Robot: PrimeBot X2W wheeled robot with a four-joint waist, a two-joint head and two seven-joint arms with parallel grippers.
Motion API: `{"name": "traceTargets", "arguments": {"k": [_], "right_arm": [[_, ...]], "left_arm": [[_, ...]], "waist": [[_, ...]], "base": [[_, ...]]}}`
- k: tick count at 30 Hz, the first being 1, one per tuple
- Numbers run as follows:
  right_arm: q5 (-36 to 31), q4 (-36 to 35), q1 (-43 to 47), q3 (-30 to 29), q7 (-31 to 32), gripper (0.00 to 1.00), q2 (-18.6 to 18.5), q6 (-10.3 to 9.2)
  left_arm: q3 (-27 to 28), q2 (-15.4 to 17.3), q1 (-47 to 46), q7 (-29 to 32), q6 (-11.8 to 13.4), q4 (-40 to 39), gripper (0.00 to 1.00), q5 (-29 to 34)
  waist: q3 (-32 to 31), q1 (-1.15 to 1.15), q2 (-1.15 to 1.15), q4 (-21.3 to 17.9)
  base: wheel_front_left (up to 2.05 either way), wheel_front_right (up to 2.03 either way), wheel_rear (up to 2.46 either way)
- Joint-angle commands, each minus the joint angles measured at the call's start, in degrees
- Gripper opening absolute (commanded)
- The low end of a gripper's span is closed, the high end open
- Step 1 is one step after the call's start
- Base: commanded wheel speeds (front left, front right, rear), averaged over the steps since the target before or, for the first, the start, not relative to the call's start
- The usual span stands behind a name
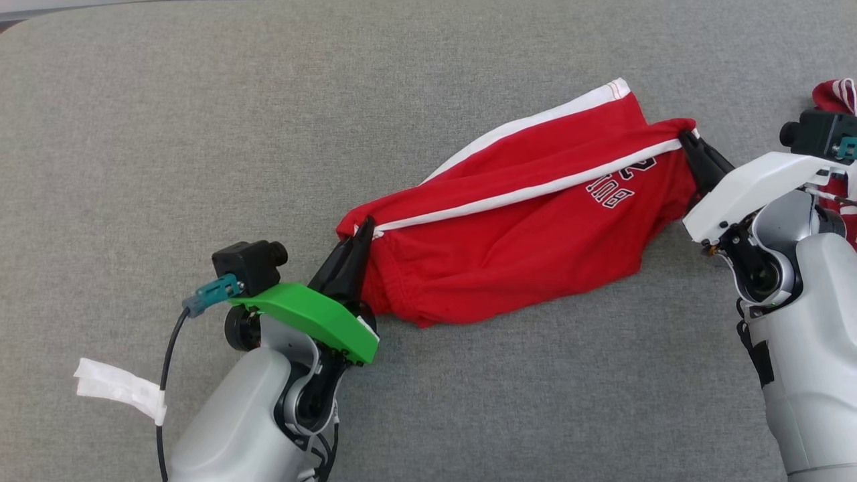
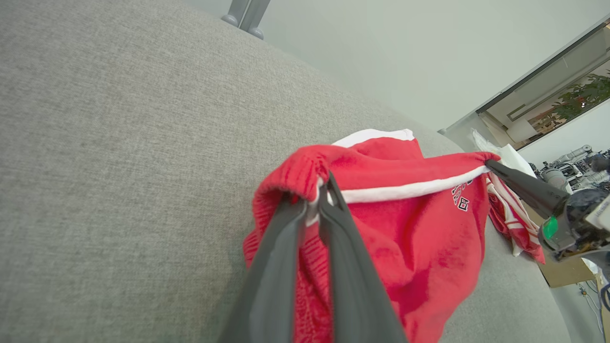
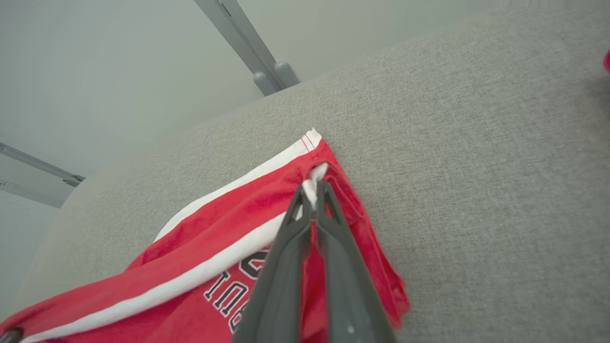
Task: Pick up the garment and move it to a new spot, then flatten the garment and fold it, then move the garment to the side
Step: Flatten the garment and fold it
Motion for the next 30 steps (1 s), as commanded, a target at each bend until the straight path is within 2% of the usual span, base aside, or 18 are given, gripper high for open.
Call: {"name": "traceTargets", "arguments": {"k": [1, 2, 3, 5, 6, 14, 21, 26, 30], "right_arm": [[-0.8, 0.2, -0.5, 0.3, -0.8, 0.49, -0.1, -0.05], [-1.1, 0.5, -0.7, 0.4, -1.3, 1.0, -0.1, -0.05], [-1.5, 0.8, -1.2, 0.6, -2.2, 1.0, -0.1, -0.05], [-1.1, 1.0, -2.0, 1.5, -3.6, 1.0, 0.3, -0.04], [-0.6, 1.1, -2.2, 1.9, -4.3, 1.0, 0.4, -0.04], [2.6, 4.0, -4.5, 8.5, -12.4, 1.0, -1.4, -0.04], [5.6, 6.5, -5.3, 14.2, -18.8, 1.0, -4.6, -0.04], [3.3, 6.8, -3.7, 18.6, -24.2, 1.0, -8.5, -0.04], [0.5, 7.8, -1.6, 21.1, -27.7, 1.0, -11.3, -0.05]], "left_arm": [[0.1, 0.1, -1.2, -0.3, -0.3, 0.4, 0.13, -0.1], [0.1, 0.0, -1.5, -0.4, -0.3, 0.8, 0.26, -0.1], [0.1, -0.2, -1.9, -0.5, -0.4, 1.4, 0.45, 0.0], [0.2, -0.5, -2.5, -0.6, -0.5, 2.1, 0.95, -0.1], [0.2, -0.6, -2.7, -0.7, -0.6, 2.5, 1.0, -0.1], [0.6, -1.4, -4.6, -2.6, 0.1, 7.1, 1.0, 0.5], [0.9, -2.2, -4.1, -4.7, 0.5, 10.4, 1.0, 0.9], [0.7, -1.7, -1.9, -5.9, 1.2, 11.3, 1.0, 2.2], [0.9, -0.5, 0.9, -7.1, 2.9, 9.7, 1.0, 5.9]], "waist": [[0.2, 0.0, 0.0, 0.0], [0.4, 0.0, 0.0, 0.0], [0.7, 0.0, 0.0, 0.0], [1.0, 0.0, 0.0, 0.0], [1.1, 0.0, 0.0, 0.0], [1.9, 0.0, 0.0, 0.1], [1.0, 0.0, 0.0, 0.5], [-1.1, 0.0, 0.0, 0.7], [-4.1, 0.0, 0.0, 0.5]], "base": [[0.0, 0.0, 0.0], [0.0, 0.0, 0.0], [0.0, 0.0, 0.0], [0.0, 0.0, 0.0], [0.0, 0.0, 0.0], [0.0, 0.0, 0.0], [0.0, 0.0, 0.0], [0.0, 0.0, 0.0], [0.0, 0.0, 0.0]]}}
